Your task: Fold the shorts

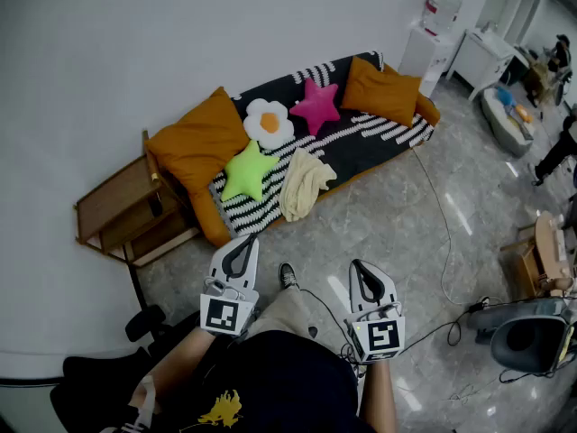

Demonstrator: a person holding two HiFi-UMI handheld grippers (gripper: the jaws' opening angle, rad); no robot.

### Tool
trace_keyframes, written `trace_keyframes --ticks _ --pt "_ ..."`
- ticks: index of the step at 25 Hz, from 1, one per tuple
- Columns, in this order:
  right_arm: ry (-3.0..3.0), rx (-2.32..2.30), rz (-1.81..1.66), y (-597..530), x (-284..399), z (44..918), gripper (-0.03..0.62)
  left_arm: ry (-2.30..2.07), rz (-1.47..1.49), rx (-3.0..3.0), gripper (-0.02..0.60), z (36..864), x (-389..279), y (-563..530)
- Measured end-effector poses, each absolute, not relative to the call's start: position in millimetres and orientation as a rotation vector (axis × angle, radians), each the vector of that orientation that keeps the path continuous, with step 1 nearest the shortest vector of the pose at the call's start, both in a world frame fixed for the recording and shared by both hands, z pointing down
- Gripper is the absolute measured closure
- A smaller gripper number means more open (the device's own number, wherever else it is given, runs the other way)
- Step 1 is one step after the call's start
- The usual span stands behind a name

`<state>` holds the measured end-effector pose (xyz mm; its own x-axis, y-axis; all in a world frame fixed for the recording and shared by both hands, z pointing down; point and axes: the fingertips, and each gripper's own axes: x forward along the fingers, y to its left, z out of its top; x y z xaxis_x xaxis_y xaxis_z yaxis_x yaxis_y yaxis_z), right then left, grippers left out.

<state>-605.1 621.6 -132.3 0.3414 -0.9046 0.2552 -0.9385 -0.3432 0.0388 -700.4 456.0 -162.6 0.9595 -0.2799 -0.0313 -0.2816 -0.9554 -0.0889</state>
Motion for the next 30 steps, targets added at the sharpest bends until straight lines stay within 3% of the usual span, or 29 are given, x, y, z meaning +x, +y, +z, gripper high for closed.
trace_keyframes --ticks 11,19,22,26,30 --pt "-1.544 2.567 0.030 677 -595 -165 0.579 0.281 0.016 -3.029 0.569 -160 -673 516" --pt "-1.452 2.594 0.069 710 -592 -163 0.577 0.179 0.044 -2.997 0.561 -163 -661 547" --pt "-1.432 2.620 0.108 716 -591 -158 0.569 0.176 0.039 -2.978 0.496 -164 -660 548" --pt "-1.424 2.624 0.138 727 -589 -156 0.505 0.159 -0.010 -2.942 0.422 -160 -656 555" --pt "-1.432 2.667 0.196 733 -588 -150 0.448 0.168 -0.263 -2.957 0.334 -125 -661 548"
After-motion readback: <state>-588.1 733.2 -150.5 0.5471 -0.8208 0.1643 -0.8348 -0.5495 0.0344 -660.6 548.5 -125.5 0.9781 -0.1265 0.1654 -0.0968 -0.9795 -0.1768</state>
